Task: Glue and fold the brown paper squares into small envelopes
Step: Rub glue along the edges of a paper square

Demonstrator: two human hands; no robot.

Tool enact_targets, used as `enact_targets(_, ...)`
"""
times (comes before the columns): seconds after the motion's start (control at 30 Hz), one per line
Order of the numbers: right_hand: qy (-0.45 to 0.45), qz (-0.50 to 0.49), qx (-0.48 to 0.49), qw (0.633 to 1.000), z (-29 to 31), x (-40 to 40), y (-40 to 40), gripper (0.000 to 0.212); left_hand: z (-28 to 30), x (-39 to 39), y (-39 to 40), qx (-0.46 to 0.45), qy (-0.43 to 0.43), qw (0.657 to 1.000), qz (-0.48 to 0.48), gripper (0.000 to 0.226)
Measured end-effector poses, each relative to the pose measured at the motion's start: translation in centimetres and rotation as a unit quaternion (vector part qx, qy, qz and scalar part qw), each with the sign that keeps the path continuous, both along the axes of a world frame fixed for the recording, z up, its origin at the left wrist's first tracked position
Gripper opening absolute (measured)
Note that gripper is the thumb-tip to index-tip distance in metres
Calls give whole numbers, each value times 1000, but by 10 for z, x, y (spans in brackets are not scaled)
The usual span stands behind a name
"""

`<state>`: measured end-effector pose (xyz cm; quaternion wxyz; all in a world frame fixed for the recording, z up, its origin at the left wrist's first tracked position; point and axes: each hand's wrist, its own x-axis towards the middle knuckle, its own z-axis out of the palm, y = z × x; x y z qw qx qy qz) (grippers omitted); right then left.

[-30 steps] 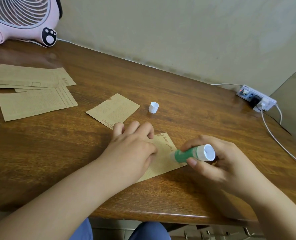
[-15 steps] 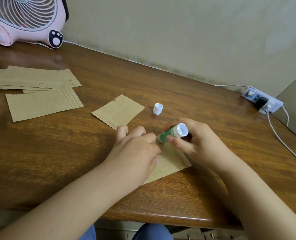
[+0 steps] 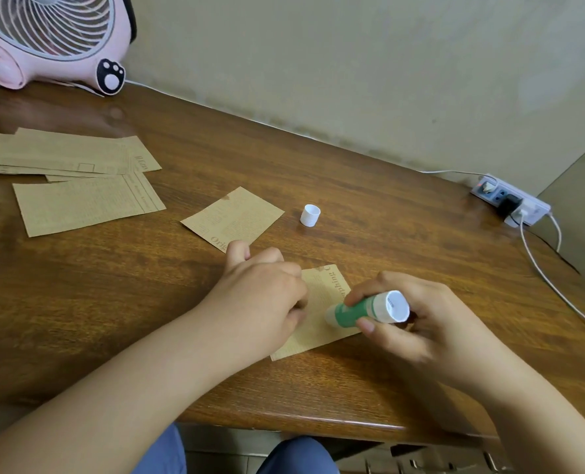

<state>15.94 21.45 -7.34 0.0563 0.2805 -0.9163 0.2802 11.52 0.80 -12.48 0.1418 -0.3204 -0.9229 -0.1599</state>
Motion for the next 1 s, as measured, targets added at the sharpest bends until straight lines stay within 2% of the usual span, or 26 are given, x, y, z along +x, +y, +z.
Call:
enact_targets(0.1,-13,10,3,1000,-3,-7,-7,17,-1,3,-4,38,-25,999,-11,21)
enact_targets(0.27,-7,-24,-21,999,-6,-33,-18,13,-1,2,-6,38,-41,998,-5,25)
enact_targets(0.43,-12,-37,-27,999,-8,-48,-25,9,-4,5,-9,54,-18,998,-12,14)
enact_targets(0.6,21,-12,-3,1000,-9,-27,-16,21,-6,4,-9,54,-7,998,-2,14)
enact_targets(0.7,10,-6,17,1000,-6,-7,-6,17,-4,3,-9,47,-41,998,-3,18)
enact_targets(0.83,9,-17,2,1000,1,6,1,15,-3,4,-10,71,-37,997,-11,24)
enact_targets(1.0,-14,6,-11,1000,1,2,-8,14,-2,7,-14,33,-51,998,2,27)
